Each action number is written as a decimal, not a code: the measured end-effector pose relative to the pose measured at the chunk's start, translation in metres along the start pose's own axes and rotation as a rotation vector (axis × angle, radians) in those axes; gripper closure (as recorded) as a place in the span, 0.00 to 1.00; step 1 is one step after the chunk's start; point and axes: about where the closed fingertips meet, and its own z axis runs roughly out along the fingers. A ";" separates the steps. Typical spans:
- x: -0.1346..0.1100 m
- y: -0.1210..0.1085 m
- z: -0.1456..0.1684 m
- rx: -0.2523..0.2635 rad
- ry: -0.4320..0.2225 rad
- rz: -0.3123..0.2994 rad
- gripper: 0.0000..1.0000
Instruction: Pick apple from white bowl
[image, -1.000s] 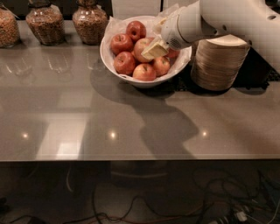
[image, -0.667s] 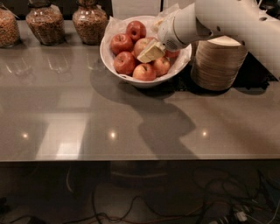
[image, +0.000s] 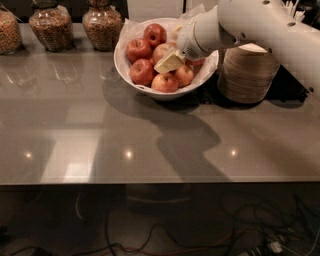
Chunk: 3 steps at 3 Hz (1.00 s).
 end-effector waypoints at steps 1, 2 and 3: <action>0.004 0.002 0.009 -0.009 0.007 0.011 0.35; 0.012 0.006 0.016 -0.023 0.023 0.025 0.40; 0.012 0.006 0.016 -0.023 0.023 0.025 0.59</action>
Offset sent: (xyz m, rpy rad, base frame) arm 0.0086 -0.0015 -0.0305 -0.0109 0.0657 -0.0231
